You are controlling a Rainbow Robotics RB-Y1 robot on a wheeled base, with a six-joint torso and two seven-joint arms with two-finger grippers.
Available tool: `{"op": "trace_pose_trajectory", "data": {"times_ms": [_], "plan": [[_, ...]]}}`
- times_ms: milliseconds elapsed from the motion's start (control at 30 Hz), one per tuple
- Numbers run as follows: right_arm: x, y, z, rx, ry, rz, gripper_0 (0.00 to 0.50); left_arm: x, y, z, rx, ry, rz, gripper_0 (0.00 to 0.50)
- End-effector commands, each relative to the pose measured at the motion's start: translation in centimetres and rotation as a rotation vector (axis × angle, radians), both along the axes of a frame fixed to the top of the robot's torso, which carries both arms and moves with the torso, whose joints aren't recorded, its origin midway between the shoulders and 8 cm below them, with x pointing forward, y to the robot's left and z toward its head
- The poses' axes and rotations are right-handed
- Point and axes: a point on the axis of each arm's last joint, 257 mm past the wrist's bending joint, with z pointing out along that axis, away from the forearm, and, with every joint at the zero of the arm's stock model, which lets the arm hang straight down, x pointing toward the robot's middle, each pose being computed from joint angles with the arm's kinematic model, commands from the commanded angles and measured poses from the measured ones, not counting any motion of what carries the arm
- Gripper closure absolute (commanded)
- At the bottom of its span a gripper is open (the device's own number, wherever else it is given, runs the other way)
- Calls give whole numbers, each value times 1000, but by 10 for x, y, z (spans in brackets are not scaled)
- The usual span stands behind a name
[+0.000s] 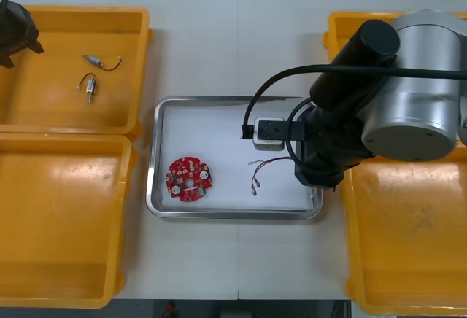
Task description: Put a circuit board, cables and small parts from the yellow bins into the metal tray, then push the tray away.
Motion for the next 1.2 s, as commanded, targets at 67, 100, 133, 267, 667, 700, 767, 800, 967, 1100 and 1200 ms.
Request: {"op": "trace_pose_trajectory", "data": {"times_ms": [67, 100, 133, 267, 667, 700, 767, 800, 967, 1100, 1200], "plan": [[16, 34, -5, -13, -26, 109, 500, 25, 26, 56, -36, -120, 84, 0], [17, 36, -7, -16, -26, 118, 500, 28, 27, 56, -40, -122, 90, 0], [19, 40, -11, -19, -30, 133, 500, 33, 29, 58, -45, -132, 101, 0], [23, 53, -27, -5, -29, 142, 500, 57, 27, 57, -32, -152, 123, 0], [25, 66, -71, 6, -3, 150, 500, 122, -9, 48, -52, -208, 159, 0], [25, 68, -74, 8, 1, 150, 500, 126, -12, 42, -52, -208, 161, 0], [25, 70, -78, 13, 4, 148, 500, 134, -16, 36, -37, -216, 160, 0], [25, 70, -80, 14, 6, 146, 500, 139, -18, 32, -23, -219, 157, 0], [24, 72, -82, 20, 8, 147, 285, 154, -26, 15, 5, -235, 151, 0], [28, 76, -79, 38, -7, 149, 0, 163, -35, -1, 22, -240, 146, 0], [29, 77, -76, 41, -13, 150, 0, 166, -39, -14, 27, -235, 146, 0]]}}
